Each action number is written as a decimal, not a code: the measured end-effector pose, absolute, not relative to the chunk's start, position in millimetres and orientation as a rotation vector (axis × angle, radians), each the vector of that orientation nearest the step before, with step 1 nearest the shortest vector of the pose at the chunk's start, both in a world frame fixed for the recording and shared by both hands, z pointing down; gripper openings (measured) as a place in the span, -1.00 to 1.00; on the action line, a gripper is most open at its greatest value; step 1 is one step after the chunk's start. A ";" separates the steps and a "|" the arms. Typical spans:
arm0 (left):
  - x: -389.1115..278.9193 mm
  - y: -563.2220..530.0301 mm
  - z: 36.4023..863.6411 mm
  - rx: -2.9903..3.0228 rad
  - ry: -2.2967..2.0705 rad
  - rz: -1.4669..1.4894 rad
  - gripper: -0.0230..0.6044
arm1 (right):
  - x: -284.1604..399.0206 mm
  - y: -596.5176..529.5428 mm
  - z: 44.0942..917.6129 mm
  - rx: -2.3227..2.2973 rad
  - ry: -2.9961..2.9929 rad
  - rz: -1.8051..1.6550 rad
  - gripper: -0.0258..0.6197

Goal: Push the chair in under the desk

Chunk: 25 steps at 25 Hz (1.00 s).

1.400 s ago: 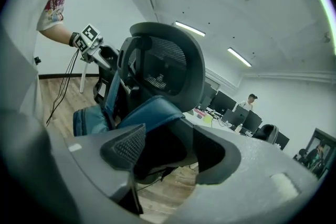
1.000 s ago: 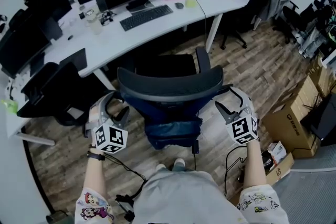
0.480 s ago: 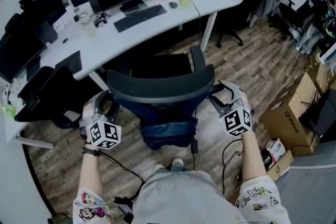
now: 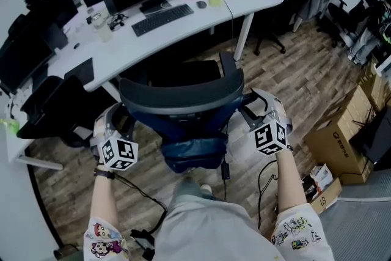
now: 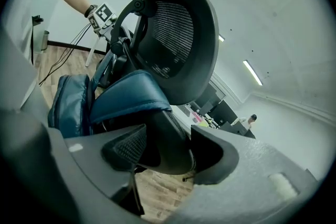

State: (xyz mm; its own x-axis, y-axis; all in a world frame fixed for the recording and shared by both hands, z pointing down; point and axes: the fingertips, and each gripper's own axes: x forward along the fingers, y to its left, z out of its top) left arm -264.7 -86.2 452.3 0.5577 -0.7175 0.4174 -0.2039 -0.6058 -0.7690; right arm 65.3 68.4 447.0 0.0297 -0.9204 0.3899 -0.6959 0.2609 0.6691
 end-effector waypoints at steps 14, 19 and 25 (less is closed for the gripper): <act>-244.3 -135.6 452.5 -2.123 0.744 -0.989 -0.17 | 85.3 18.4 446.9 1.498 -1.739 -0.353 -0.11; -237.1 -161.3 453.5 -2.122 0.748 -0.991 -0.17 | 92.1 -6.3 447.7 1.508 -1.733 -0.358 -0.11; -221.0 -193.2 454.3 -2.124 0.734 -0.984 -0.17 | 108.3 -38.0 446.9 1.518 -1.714 -0.336 -0.10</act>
State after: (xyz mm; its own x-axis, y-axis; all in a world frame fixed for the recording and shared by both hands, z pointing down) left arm -221.0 -193.2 454.3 0.5565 -0.7137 0.4254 -0.2043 -0.6138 -0.7625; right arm 108.3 -38.0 446.9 0.0446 -0.9217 0.3853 -0.7081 0.2429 0.6630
